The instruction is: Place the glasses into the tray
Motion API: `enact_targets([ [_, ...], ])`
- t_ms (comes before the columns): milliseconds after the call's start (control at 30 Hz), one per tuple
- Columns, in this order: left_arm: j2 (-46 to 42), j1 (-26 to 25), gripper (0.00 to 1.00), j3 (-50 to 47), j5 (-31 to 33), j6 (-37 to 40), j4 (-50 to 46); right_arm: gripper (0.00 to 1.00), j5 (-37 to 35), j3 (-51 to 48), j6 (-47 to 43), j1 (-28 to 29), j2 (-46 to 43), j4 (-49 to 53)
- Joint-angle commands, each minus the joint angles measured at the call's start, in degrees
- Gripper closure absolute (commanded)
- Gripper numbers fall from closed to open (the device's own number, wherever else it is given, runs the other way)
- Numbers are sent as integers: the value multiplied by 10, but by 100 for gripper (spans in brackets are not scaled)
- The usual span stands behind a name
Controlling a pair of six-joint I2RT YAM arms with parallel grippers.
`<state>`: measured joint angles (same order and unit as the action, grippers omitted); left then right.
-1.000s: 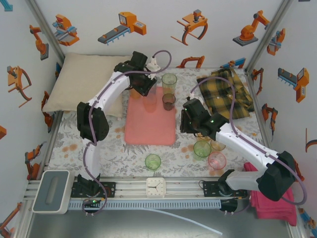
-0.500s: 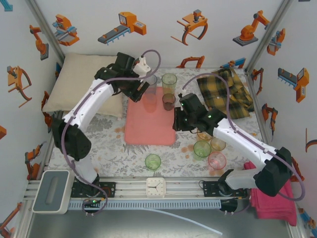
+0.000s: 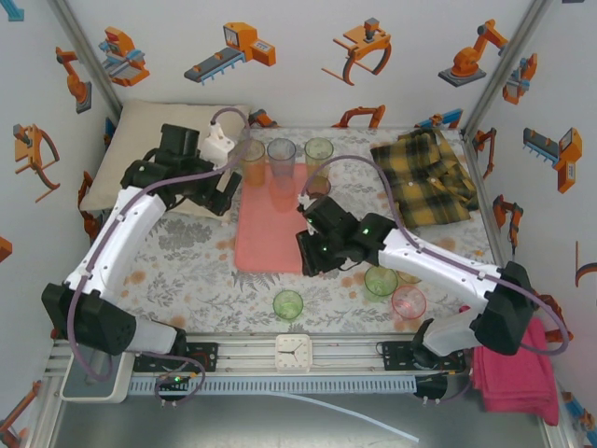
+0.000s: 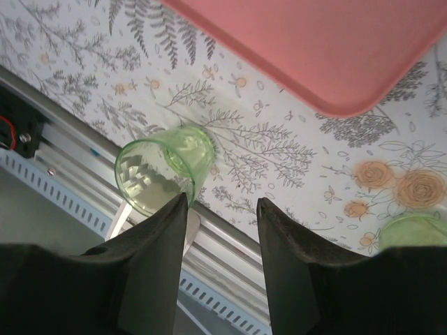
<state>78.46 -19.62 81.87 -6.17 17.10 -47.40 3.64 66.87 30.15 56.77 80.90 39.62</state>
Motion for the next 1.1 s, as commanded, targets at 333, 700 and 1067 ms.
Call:
enact_targets([
  [333,-52,18,13,-38,-90,-32,-18,58,-22,12,32,76,58,2],
  [700,-62,27,13,-48,-100,-42,-14,61,-52,18,37,92,103,-3],
  [1067,-66,30,13,-46,-94,-38,-13,66,-78,27,37,94,134,-8],
])
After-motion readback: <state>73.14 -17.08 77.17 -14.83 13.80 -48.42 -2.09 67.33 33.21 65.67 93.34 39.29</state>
